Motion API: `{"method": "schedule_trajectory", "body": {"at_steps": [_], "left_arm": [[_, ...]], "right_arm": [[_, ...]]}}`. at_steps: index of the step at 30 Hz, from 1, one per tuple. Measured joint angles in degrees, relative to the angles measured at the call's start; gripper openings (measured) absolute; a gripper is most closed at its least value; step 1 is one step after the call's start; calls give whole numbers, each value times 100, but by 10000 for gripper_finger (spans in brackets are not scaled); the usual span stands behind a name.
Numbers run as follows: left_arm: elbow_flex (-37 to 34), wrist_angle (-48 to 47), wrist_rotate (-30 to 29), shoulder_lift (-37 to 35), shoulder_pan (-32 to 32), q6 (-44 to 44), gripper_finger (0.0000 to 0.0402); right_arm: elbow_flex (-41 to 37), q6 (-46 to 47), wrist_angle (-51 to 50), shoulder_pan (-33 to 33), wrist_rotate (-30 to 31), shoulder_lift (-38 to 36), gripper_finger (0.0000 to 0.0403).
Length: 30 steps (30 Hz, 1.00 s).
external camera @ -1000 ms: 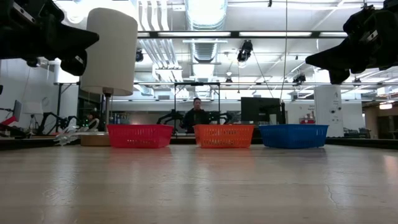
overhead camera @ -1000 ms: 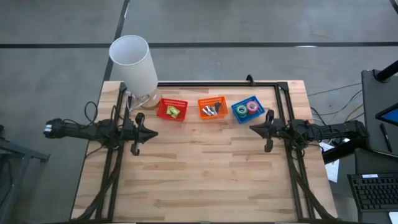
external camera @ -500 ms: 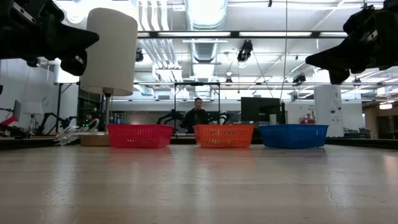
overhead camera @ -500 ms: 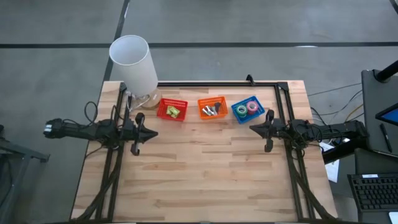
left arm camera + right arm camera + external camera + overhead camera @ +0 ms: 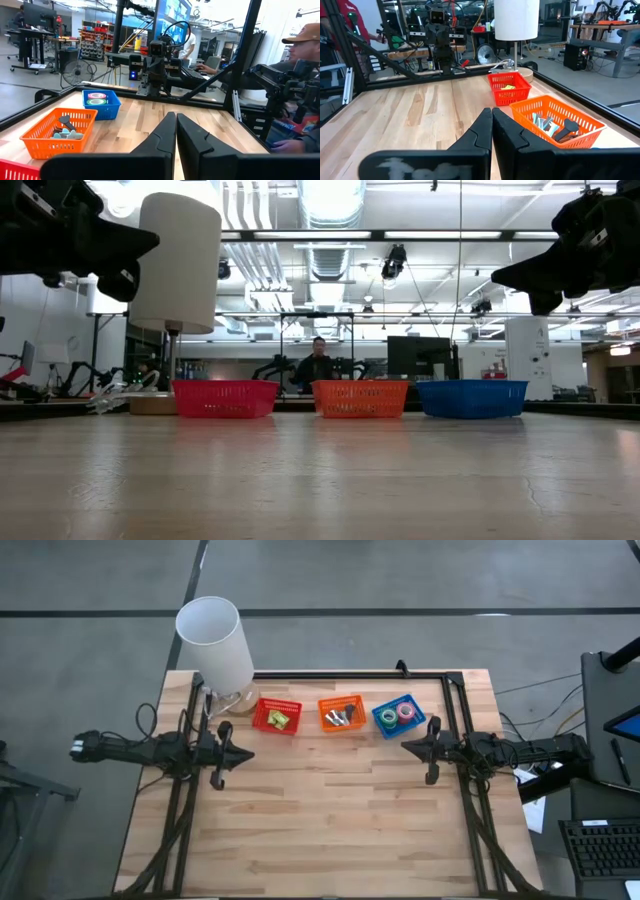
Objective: Pick and place Stapler, Stapler remover, tape
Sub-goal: Return to Home Position
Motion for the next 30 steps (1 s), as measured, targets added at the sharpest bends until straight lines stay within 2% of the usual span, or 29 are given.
{"method": "schedule_trajectory", "body": {"at_steps": [30], "left_arm": [[0,-1,1,2,1,0,17]], "right_arm": [[0,0,2,0,0,0,8]]}}
